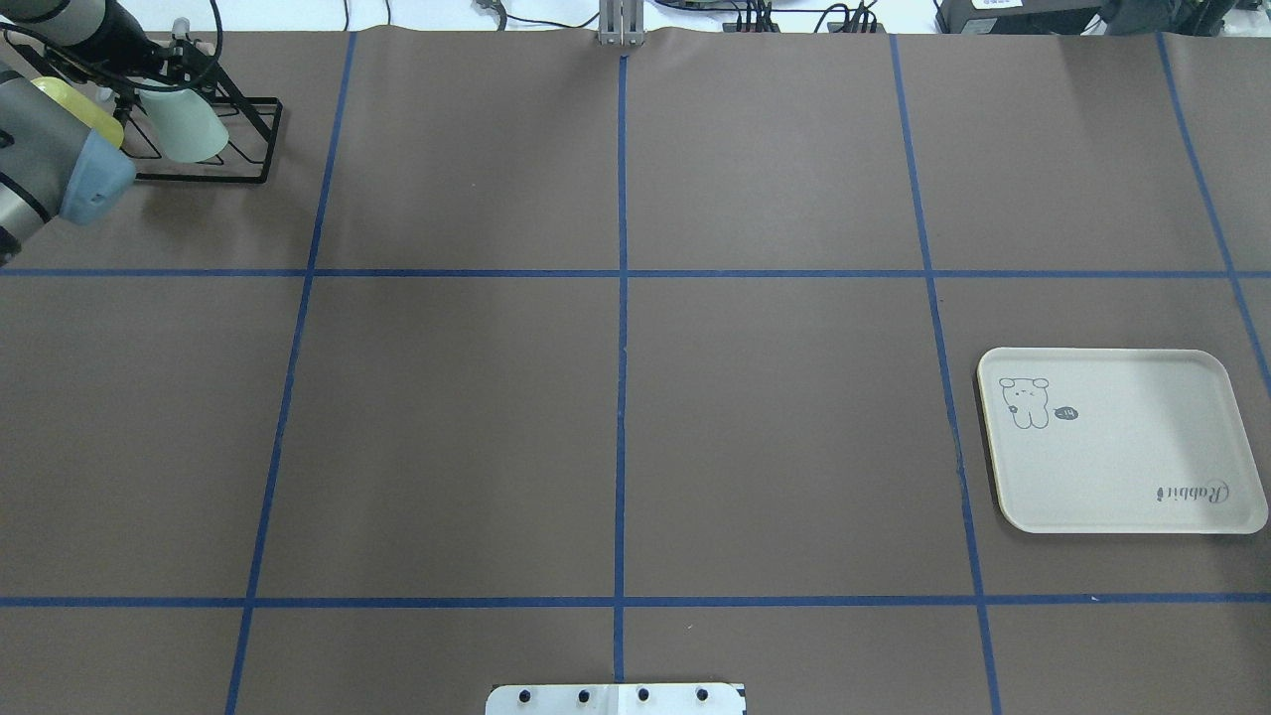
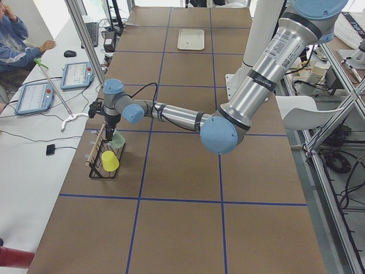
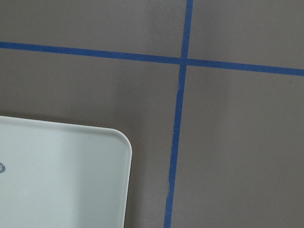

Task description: Left arm grabs green cup and hands to right arm on tray

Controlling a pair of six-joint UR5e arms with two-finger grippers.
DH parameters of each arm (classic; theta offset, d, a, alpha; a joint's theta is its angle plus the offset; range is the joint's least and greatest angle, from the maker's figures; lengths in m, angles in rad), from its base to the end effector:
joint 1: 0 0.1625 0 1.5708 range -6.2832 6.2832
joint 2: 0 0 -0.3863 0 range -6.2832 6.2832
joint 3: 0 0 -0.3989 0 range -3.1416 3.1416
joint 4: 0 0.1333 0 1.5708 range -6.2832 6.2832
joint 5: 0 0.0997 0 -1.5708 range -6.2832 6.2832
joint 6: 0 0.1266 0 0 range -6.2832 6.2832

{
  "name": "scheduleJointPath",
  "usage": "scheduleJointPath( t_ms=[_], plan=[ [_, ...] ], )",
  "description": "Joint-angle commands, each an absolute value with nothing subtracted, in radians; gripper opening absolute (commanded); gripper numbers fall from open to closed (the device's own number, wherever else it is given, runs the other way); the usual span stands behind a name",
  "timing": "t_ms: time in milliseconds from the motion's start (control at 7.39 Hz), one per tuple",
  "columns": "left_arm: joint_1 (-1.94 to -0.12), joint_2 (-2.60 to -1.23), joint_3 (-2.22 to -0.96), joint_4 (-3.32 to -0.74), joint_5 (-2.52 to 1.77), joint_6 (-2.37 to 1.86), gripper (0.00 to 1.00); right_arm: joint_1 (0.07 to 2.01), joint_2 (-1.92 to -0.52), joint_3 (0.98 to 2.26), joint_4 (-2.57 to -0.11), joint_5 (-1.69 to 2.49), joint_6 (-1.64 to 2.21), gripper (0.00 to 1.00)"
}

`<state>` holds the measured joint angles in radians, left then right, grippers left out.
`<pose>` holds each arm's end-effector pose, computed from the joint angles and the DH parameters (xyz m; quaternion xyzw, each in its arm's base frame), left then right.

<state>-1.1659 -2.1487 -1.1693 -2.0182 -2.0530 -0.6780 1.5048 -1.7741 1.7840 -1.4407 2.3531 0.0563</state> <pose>0.2270 -0.7189 0.4489 0.1383 0.3483 -0.0532 0.9256 0.0155 -0.4341 0.6119 0.0413 -0.3836 -0.0311 0.9221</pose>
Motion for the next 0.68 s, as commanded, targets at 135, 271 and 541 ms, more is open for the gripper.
scheduleJointPath(
  t_ms=[135, 271, 541],
  plan=[
    [-1.166, -2.149, -1.172, -2.016, -2.051, -0.687, 0.38, 1.505, -1.775, 1.784, -1.442, 2.355, 0.057, 1.00],
    [-1.167, -2.148, -1.186, -2.010, -2.052, -0.687, 0.00, 1.505, -1.775, 1.784, -1.442, 2.355, 0.057, 1.00],
    [-1.186, -2.140, -1.353, -1.807, -2.060, -0.672, 0.00, 1.505, -1.773, 1.786, -1.440, 2.355, 0.058, 1.00]
  ],
)
